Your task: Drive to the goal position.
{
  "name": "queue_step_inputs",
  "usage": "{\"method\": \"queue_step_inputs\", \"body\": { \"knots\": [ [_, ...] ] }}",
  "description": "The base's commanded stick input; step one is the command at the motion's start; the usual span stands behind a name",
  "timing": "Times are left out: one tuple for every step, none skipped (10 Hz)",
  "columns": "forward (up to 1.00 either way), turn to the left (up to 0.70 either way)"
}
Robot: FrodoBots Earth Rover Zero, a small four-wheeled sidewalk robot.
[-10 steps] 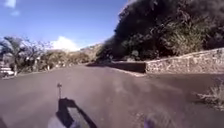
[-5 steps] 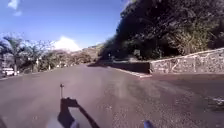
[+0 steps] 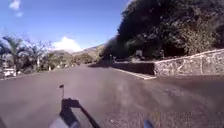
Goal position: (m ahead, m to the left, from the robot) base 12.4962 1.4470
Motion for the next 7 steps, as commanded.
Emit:
{"method": "queue_step_inputs", "body": {
  "knots": [
    [0.70, 0.00],
    [0.70, 0.00],
    [0.70, 0.00],
    [0.70, 0.00],
    [0.70, 0.00],
    [0.70, 0.00],
    [0.70, 0.00]
  ]
}}
